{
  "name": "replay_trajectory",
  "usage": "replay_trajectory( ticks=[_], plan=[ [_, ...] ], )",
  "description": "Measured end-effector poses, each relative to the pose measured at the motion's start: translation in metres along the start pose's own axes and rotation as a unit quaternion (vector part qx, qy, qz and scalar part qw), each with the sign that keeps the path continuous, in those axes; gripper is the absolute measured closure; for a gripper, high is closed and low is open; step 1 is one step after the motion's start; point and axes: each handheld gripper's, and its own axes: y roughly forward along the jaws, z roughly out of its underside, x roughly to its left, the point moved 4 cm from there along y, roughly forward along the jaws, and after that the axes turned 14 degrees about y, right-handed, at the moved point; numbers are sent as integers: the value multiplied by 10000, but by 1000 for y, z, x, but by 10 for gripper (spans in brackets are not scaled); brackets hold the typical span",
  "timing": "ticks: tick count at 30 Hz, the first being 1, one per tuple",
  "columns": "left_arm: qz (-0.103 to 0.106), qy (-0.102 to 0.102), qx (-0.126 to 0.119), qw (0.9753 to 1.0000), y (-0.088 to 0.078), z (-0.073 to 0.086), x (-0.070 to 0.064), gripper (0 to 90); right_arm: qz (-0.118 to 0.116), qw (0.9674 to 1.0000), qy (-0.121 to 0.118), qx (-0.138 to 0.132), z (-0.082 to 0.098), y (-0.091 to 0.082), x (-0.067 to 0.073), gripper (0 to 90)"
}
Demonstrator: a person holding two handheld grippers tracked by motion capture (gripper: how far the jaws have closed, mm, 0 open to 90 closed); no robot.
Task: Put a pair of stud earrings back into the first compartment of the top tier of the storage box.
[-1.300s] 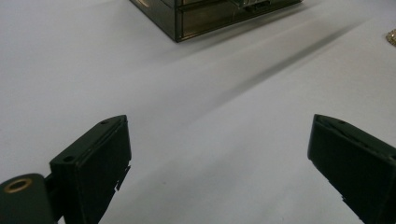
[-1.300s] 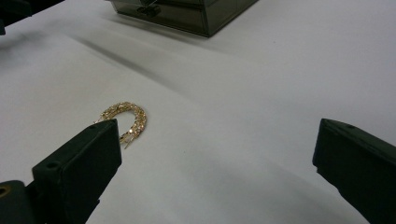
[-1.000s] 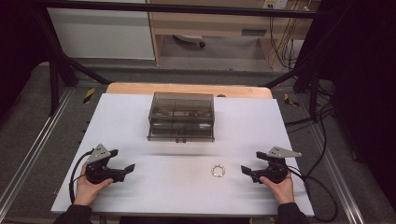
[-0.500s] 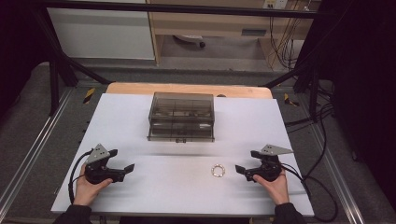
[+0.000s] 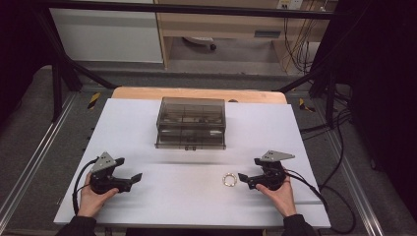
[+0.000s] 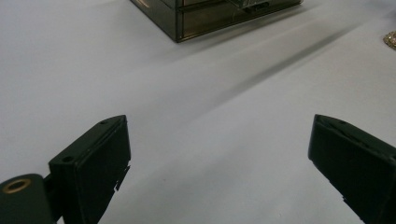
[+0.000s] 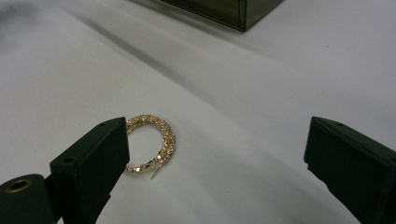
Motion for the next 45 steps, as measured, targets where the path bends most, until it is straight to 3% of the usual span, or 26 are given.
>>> replay_trajectory(
  ticks=[13, 19, 31, 45],
  plan=[
    [27, -12, -4, 10000, 0, 0, -1, 54, -147, 9995, -129, 237, -12, 20, 18, 222],
    [23, -36, -27, 10000, 0, 0, 0, 54, -229, 9984, -205, 482, -9, 31, 20, 389],
    [8, -10, -22, 10000, -2, 0, 0, 55, -287, 9958, -446, 746, -2, 36, 20, 665],
    [-4, -11, -10, 10000, -2, 1, 0, 58, -325, 9941, -575, 860, 0, 35, 20, 847]
  ],
)
